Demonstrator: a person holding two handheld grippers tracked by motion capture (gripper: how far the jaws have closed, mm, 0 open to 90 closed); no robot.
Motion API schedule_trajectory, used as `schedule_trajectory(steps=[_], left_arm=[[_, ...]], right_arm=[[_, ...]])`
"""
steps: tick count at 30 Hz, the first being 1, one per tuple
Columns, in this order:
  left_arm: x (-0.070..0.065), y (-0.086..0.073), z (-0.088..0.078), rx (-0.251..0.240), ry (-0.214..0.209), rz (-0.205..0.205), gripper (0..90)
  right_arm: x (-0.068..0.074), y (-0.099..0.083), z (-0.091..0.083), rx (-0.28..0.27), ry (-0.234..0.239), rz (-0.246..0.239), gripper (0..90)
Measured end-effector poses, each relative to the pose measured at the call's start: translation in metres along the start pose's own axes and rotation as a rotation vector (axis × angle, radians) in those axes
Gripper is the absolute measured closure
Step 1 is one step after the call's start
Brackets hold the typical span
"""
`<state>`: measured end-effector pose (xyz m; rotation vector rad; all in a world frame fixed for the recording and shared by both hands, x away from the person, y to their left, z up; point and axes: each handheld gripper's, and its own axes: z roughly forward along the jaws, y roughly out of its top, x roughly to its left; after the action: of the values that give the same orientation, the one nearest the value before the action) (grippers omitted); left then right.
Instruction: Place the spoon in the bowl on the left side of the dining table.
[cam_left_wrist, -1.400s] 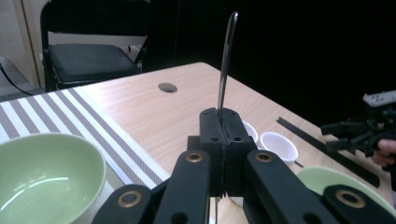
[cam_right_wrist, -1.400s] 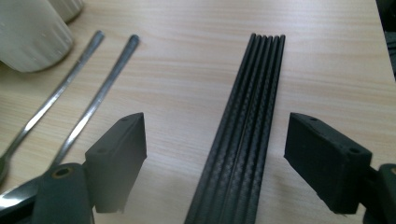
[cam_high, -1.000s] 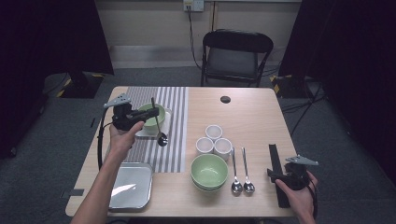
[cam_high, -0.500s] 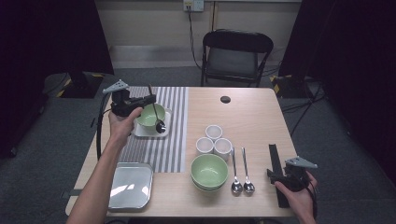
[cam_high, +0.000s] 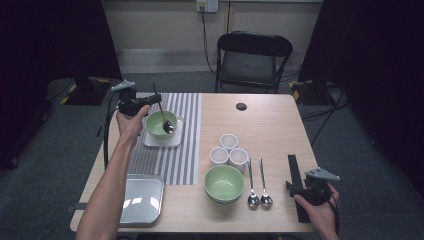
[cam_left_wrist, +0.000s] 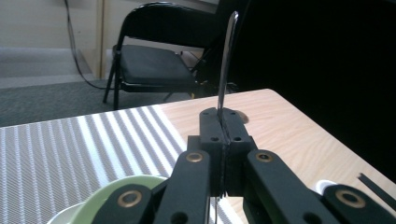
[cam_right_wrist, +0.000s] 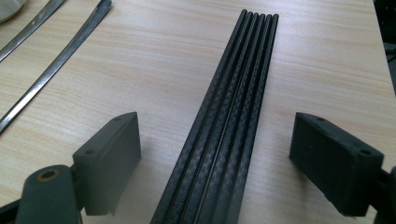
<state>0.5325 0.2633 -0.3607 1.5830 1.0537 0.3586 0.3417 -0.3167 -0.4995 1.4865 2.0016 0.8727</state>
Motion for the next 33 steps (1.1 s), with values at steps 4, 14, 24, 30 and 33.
schedule_trajectory(steps=[4, 14, 24, 30, 33], left_arm=[[0.007, -0.003, 0.001, 0.023, 0.035, -0.006, 89.8], [0.020, -0.008, 0.005, 0.048, 0.091, -0.027, 89.8], [0.023, -0.022, 0.006, 0.065, 0.080, -0.035, 89.7], [0.025, -0.030, 0.003, 0.089, 0.083, -0.026, 89.6], [0.024, -0.034, 0.002, 0.098, 0.089, -0.016, 89.6]], right_arm=[[0.000, 0.000, 0.000, 0.000, 0.000, 0.001, 15.6], [0.000, 0.000, 0.000, 0.000, 0.000, 0.000, 15.6], [0.000, 0.000, 0.000, 0.000, 0.003, -0.001, 15.7], [0.000, 0.000, 0.000, 0.000, 0.003, -0.001, 15.6], [0.000, 0.000, 0.000, 0.000, 0.003, -0.001, 15.6]])
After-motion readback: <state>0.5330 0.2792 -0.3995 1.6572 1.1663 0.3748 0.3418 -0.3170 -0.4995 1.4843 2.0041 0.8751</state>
